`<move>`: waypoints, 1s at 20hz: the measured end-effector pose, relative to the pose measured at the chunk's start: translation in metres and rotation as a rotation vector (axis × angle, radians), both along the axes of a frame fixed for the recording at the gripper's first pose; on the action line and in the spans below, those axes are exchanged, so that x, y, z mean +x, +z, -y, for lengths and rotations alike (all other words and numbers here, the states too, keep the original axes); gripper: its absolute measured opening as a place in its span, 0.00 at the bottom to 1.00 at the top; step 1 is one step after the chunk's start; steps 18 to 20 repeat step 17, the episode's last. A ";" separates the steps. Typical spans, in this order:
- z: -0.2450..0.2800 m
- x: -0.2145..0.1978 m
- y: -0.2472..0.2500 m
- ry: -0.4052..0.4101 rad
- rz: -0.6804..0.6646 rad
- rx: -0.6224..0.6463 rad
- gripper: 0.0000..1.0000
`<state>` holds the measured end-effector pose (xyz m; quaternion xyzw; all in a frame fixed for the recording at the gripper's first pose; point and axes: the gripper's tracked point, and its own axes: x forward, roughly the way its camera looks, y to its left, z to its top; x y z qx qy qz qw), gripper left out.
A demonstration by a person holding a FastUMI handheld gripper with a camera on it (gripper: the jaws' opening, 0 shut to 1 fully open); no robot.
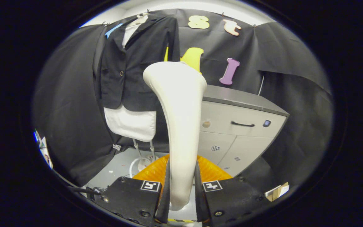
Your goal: Iron the clothes twice with a garment steamer, once on the left side and once on the right side.
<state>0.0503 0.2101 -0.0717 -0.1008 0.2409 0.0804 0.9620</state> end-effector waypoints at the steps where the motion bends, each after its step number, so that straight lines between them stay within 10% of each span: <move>1: 0.014 -0.010 0.002 -0.005 0.000 0.014 0.36; 20: 0.166 -0.109 -0.014 -0.073 -0.035 0.093 0.36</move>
